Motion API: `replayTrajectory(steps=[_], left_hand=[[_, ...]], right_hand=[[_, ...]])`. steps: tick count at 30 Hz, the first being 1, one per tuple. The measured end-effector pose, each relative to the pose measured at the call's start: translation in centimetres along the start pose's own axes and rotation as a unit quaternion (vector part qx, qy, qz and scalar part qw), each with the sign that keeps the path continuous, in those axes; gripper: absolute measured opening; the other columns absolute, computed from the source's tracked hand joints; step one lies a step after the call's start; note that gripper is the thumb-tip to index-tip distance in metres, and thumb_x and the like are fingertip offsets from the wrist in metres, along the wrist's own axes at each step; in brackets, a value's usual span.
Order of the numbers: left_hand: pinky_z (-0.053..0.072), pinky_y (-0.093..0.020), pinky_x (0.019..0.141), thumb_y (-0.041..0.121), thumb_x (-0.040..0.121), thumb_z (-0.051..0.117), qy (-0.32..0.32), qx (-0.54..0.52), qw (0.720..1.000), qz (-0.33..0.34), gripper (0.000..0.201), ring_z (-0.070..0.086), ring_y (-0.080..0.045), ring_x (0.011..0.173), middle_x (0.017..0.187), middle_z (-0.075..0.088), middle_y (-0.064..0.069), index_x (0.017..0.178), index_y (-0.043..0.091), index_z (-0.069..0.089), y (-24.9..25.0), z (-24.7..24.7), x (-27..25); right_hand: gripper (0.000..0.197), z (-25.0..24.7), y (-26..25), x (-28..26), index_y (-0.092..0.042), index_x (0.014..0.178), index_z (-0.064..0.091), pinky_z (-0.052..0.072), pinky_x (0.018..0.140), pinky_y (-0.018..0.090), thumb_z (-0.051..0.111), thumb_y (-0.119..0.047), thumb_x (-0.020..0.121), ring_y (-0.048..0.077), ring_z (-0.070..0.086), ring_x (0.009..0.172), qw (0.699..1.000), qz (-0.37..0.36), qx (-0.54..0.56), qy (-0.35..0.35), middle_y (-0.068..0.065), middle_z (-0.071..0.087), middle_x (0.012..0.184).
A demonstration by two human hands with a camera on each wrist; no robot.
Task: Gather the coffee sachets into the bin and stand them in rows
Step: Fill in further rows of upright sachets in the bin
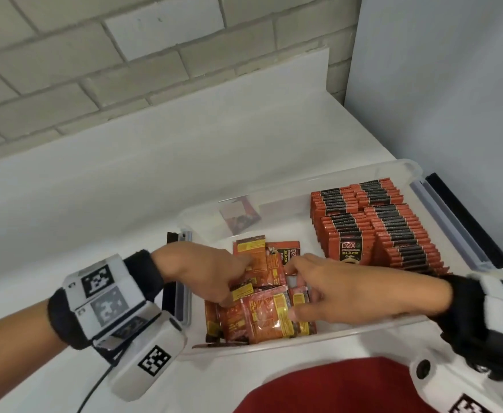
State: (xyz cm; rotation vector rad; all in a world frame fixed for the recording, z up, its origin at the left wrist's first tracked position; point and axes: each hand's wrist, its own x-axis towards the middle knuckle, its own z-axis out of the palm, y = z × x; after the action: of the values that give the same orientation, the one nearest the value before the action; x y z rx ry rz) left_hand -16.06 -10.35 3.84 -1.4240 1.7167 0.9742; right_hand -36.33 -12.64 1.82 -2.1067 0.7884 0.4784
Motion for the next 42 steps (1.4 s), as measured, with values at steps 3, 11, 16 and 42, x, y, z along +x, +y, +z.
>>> replayTrajectory(steps=[3,11,16,42], left_hand=[[0.043,-0.035,0.103,0.021,0.090,0.064,-0.041,-0.008,0.999,0.016,0.076,0.048,-0.019,0.124,0.140,0.049,-0.002,0.149,0.024,0.015,-0.1,-0.5,0.0],[0.037,-0.016,0.079,0.017,0.081,0.076,-0.032,0.057,0.997,0.046,0.081,0.044,-0.012,0.115,0.141,0.038,0.001,0.145,0.022,0.026,0.1,-0.7,0.6],[0.034,-0.020,0.076,0.014,0.080,0.076,-0.029,0.039,0.996,0.078,0.071,0.043,-0.008,0.099,0.132,0.053,-0.002,0.138,0.019,0.036,-0.4,-0.8,0.8],[0.039,-0.011,0.075,0.033,0.084,0.072,0.100,-0.136,0.976,0.139,0.027,0.058,-0.002,0.083,0.091,0.069,0.019,0.110,0.025,0.068,-2.9,-5.3,-1.8]], right_hand=[[0.057,0.0,-0.5,0.5,-0.018,0.134,0.037,0.047,0.093,0.034,0.054,-0.052,0.091,0.012,0.053,0.104,1.000,0.002,0.003,-0.009,-0.003,0.040,0.127],[0.040,0.1,-1.2,2.2,-0.012,0.120,0.048,0.036,0.055,0.014,0.059,-0.038,0.093,0.004,0.046,0.076,1.000,0.004,0.011,0.001,-0.009,0.048,0.091],[0.021,0.2,-1.1,2.7,-0.012,0.107,0.048,0.035,0.054,0.012,0.060,-0.025,0.094,0.003,0.044,0.071,0.997,0.017,0.076,-0.003,-0.005,0.052,0.088],[0.015,-2.2,-0.6,2.1,-0.014,0.108,0.056,0.050,0.085,0.030,0.049,-0.024,0.099,0.009,0.064,0.089,0.884,-0.030,0.467,-0.025,-0.003,0.069,0.092]])
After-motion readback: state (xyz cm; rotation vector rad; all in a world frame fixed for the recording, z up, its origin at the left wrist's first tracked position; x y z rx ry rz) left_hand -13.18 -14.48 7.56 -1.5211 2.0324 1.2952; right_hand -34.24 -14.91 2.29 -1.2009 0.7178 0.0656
